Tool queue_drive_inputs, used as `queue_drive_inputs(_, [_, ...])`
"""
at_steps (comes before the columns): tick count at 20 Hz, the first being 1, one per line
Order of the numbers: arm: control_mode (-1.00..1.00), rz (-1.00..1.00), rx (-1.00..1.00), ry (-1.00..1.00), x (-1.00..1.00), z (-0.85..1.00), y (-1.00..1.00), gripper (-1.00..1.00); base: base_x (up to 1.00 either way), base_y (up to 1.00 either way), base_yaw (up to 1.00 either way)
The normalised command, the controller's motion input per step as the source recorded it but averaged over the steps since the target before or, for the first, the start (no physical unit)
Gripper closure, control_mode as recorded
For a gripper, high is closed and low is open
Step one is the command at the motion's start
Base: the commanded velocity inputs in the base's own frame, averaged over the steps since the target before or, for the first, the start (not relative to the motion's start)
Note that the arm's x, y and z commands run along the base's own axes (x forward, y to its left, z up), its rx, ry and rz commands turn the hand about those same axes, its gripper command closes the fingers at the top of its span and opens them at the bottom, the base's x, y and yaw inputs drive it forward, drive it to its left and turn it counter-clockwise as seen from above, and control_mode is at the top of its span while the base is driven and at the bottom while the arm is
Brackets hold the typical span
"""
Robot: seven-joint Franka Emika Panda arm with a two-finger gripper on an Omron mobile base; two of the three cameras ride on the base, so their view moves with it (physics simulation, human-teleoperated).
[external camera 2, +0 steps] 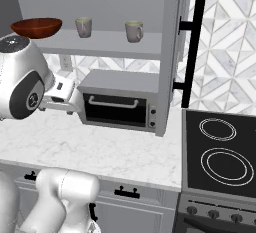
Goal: Gather all objects into one cabinet and sort the glasses and bowls to opposite sides.
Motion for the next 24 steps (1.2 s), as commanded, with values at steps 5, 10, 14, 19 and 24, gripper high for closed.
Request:
queue_drive_inputs(5, [-1.0, -0.01, 0.0, 0.0, -0.28, 0.03, -0.22, -1.0, 0.0, 0.0, 0.0])
queue_drive_inputs(10, [-1.0, 0.0, 0.0, 0.0, -0.35, 0.07, 0.0, -1.0, 0.0, 0.0, 0.0])
queue_drive_inputs(14, [-1.0, 0.0, 0.0, 0.0, -0.18, 0.0, 0.0, -1.0, 0.0, 0.0, 0.0])
queue_drive_inputs(19, [1.0, 0.0, 0.0, 0.0, -0.05, 0.0, 0.0, -1.0, -0.45, 0.0, 0.0])
queue_drive_inputs(24, [1.0, 0.0, 0.0, 0.0, 0.0, 0.0, 0.0, -1.0, -0.98, 0.0, 0.12])
